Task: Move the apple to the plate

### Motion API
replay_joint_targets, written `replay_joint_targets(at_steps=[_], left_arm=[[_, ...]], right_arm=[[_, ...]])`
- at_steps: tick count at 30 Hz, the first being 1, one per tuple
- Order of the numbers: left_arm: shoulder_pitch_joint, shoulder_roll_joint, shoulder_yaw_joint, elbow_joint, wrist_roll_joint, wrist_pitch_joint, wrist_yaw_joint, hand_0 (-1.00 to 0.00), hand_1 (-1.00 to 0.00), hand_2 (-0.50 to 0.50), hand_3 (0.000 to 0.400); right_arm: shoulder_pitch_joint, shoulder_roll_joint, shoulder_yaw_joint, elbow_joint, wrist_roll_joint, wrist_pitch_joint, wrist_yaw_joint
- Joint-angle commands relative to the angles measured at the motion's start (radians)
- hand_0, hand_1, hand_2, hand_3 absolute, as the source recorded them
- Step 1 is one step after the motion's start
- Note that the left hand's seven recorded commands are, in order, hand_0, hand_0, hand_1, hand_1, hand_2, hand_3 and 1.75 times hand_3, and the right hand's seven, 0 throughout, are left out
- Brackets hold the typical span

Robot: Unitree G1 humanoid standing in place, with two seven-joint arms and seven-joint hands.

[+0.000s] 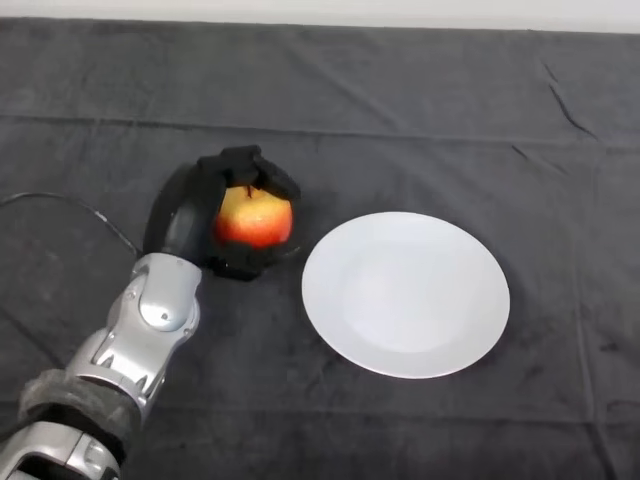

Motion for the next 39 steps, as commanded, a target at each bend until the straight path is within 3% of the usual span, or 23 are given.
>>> replay_joint_targets(at_steps=[1,16,39], left_arm=[[-0.034,-0.004,-0.027,-0.043,0.014,-0.004,0.013,-1.0,-1.0,0.0,0.4],[-0.017,-0.016,-0.136,-0.121,0.011,-0.001,0.013,-1.0,-1.0,0.0,0.4],[-0.021,-0.042,-0.332,-0.09,-0.044,-0.008,0.031,-1.0,-1.0,0.0,0.4]], right_arm=[[0.089,0.092,-0.0034,0.089,0.0224,0.091,0.0071],[0.09,0.093,-0.0007,0.087,0.0248,0.092,0.0072],[0.09,0.093,0.0025,0.088,0.0282,0.092,0.0075]])
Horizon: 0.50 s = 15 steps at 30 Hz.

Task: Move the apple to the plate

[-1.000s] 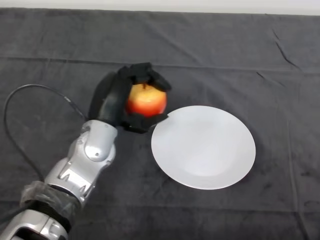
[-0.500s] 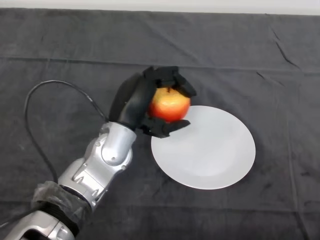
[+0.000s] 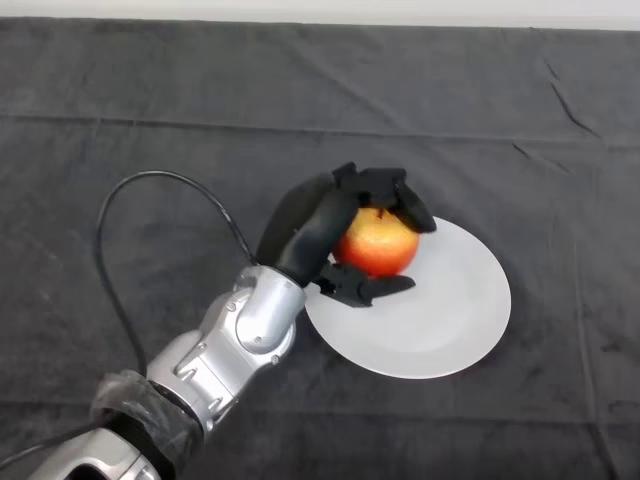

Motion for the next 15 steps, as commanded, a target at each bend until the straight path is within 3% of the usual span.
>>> replay_joint_targets(at_steps=[1,15], left_arm=[[-0.021,-0.002,-0.024,0.012,-0.024,-0.01,0.018,-1.0,-1.0,0.0,0.4],[-0.029,0.002,-0.111,0.052,-0.066,-0.019,0.0,-1.0,-1.0,0.0,0.4]], right_arm=[[0.09,0.093,-0.0001,0.091,0.0282,0.092,0.0074],[0.09,0.093,0.0006,0.092,0.0292,0.091,0.0076]])
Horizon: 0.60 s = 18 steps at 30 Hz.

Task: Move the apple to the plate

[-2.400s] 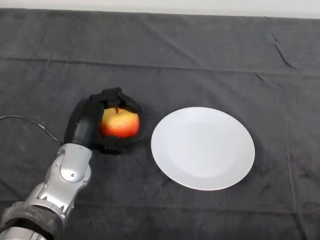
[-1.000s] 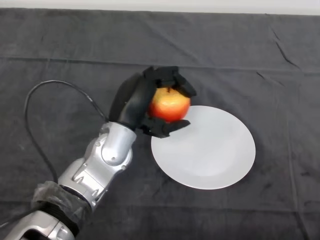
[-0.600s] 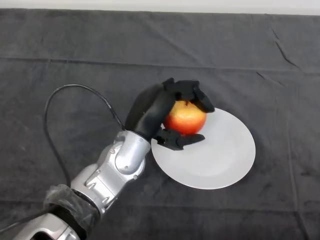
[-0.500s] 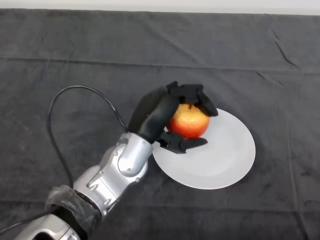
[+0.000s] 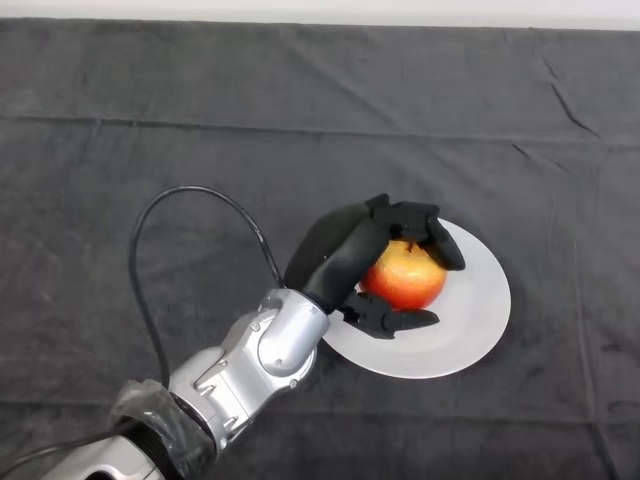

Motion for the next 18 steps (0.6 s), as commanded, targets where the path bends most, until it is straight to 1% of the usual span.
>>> replay_joint_targets(at_steps=[1,9,10,11,12,13,18], left_arm=[[-0.029,0.008,-0.02,0.033,-0.026,-0.016,-0.006,-1.0,-1.0,0.0,0.4],[-0.033,0.012,-0.044,0.04,-0.045,-0.01,-0.016,-1.0,-1.0,0.0,0.4],[-0.034,0.013,-0.045,0.041,-0.048,-0.009,-0.018,-1.0,-0.84,-0.08,0.4],[-0.036,0.014,-0.045,0.041,-0.051,-0.008,-0.021,-0.94,-0.62,-0.16,0.375],[-0.039,0.016,-0.044,0.042,-0.055,-0.007,-0.024,-0.51,0.0,-0.26,0.205],[-0.042,0.017,-0.042,0.042,-0.059,-0.006,-0.027,-0.01,0.0,0.0,0.003],[-0.056,0.027,-0.022,0.032,-0.075,0.004,-0.034,0.0,0.0,0.0,0.0]], right_arm=[[0.09,0.093,-0.006,0.092,0.0291,0.091,0.0076],[0.089,0.093,-0.006,0.093,0.0294,0.091,0.0077],[0.089,0.093,-0.006,0.093,0.0294,0.091,0.0078],[0.089,0.093,-0.006,0.093,0.0294,0.091,0.0078],[0.089,0.093,-0.006,0.093,0.0294,0.091,0.0078],[0.089,0.093,-0.006,0.093,0.0294,0.09,0.0078],[0.089,0.093,-0.006,0.094,0.0295,0.09,0.0078]])
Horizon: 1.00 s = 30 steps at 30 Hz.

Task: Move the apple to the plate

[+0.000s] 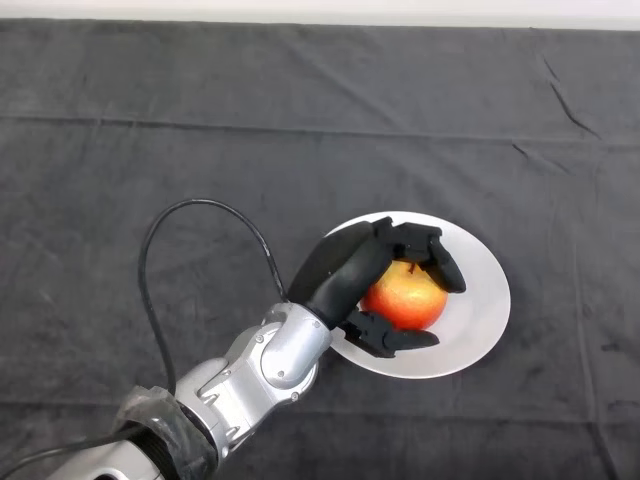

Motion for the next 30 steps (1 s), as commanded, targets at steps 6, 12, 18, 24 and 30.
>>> replay_joint_targets(at_steps=[6,12,18,24,30], left_arm=[[-0.056,0.051,0.05,-0.042,-0.023,0.011,0.002,0.0,0.0,0.0,0.0],[-0.039,0.094,0.121,-0.106,-0.033,-0.004,0.019,0.0,0.0,0.0,0.0],[-0.028,0.153,0.214,-0.129,-0.058,-0.045,0.011,0.0,0.0,0.0,0.0],[-0.003,0.212,0.318,-0.132,-0.08,-0.085,0.013,0.0,0.0,0.0,0.0],[0.03,0.282,0.43,-0.14,-0.111,-0.11,0.01,0.0,0.0,0.0,0.0]], right_arm=[[0.089,0.093,-0.0068,0.093,0.0294,0.091,0.0078],[0.09,0.094,-0.0065,0.093,0.0296,0.091,0.0078],[0.09,0.094,-0.006,0.092,0.03,0.092,0.0077],[0.09,0.094,-0.0054,0.091,0.0305,0.093,0.0076],[0.091,0.094,-0.0046,0.09,0.0311,0.093,0.0076]])
